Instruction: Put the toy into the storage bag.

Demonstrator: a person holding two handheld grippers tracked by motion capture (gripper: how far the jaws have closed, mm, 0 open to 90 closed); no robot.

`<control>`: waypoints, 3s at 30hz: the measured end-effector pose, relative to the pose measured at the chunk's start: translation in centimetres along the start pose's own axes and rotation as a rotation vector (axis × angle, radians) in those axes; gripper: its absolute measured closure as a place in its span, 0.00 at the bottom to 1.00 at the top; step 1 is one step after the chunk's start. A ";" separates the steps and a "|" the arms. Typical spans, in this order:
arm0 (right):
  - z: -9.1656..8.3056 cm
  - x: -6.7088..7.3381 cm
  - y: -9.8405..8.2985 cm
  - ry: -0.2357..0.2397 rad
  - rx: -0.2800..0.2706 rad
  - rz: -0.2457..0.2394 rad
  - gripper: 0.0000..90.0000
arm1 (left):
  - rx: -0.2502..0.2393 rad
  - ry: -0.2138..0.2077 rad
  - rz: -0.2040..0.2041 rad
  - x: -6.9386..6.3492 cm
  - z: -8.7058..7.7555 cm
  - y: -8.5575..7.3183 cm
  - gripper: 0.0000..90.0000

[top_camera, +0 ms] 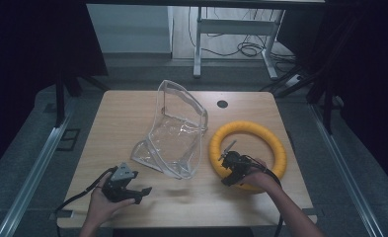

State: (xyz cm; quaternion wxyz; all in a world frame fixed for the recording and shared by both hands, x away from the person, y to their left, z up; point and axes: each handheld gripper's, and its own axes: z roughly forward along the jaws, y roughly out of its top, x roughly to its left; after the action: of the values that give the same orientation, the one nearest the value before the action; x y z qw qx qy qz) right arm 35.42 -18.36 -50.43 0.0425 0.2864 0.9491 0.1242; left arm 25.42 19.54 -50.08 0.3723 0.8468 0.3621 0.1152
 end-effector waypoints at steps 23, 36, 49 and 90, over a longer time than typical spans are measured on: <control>-5.6 -3.4 -1.1 0.181 -0.223 0.101 0.56 | -0.020 0.011 -0.010 0.0 -0.1 0.0 0.24; -8.3 -4.5 -1.9 0.162 -0.335 0.135 0.56 | -0.023 0.013 -0.010 0.0 -0.1 0.0 0.24; -11.2 -5.8 -3.0 0.154 -0.489 0.188 0.56 | -0.024 0.015 -0.011 0.0 -0.1 0.0 0.24; -15.0 -4.9 -3.0 0.177 -0.814 0.208 0.56 | -0.023 0.016 -0.004 0.0 -0.1 0.0 0.24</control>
State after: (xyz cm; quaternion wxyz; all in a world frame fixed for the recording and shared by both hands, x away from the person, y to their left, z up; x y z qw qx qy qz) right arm 35.57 -26.67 -36.72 0.0576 0.3284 0.7888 0.5164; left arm 25.40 19.59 -50.00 0.3792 0.8408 0.3655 0.1253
